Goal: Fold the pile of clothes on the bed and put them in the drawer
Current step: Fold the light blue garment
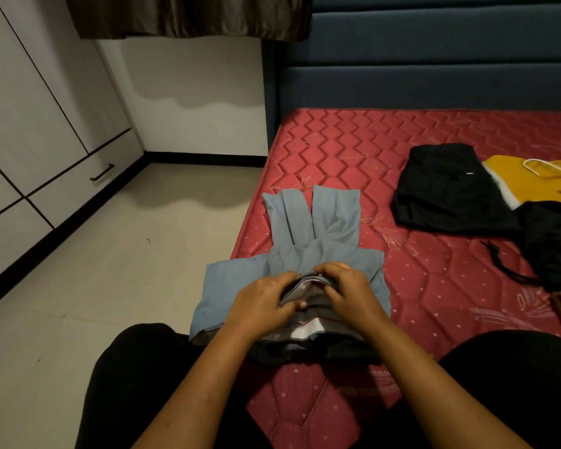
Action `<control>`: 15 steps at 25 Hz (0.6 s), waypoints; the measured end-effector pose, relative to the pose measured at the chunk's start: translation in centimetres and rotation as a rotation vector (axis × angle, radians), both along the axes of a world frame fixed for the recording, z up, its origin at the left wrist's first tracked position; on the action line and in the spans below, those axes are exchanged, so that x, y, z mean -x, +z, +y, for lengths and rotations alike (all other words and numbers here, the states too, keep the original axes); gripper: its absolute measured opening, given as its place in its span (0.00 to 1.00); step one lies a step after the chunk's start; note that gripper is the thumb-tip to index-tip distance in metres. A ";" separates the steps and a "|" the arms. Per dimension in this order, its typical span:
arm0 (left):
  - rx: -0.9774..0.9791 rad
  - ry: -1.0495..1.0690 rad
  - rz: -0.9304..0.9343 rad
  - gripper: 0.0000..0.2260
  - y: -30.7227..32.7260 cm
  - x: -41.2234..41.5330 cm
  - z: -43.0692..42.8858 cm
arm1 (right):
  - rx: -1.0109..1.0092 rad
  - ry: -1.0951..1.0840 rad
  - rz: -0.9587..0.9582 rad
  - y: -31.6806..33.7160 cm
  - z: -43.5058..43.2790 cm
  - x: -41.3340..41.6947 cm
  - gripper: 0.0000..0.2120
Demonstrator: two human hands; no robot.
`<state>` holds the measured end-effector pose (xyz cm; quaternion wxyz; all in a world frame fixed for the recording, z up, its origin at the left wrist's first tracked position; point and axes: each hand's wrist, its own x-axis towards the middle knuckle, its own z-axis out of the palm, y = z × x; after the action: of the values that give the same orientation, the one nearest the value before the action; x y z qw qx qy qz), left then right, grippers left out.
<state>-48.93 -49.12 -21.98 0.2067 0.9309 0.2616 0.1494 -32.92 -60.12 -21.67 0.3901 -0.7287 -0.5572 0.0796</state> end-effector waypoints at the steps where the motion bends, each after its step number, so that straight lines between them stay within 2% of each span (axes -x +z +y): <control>1: -0.019 0.031 0.023 0.14 0.0 0.1 0.4 | 0.005 0.032 -0.023 0.2 0.0 -0.1 0.13; 4: -0.033 0.075 0.018 0.11 -0.1 0.6 1.7 | 0.020 0.117 -0.106 0.2 0.1 -0.2 0.09; 7: -0.063 0.030 0.040 0.10 0.2 1.2 2.2 | 0.015 0.103 -0.064 -0.2 0.1 -0.8 0.07; 11: -0.057 0.023 -0.047 0.10 0.2 2.0 3.3 | 0.008 0.140 -0.024 -0.1 0.0 -1.1 0.09; 15: -0.263 0.112 -0.112 0.11 0.9 1.9 2.9 | -0.055 0.130 0.022 0.8 0.0 -0.6 0.09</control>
<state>-50.82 -46.23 -21.10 0.0884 0.9242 0.2792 0.2452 -32.28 -60.10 -20.89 0.4100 -0.6791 -0.6010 0.0972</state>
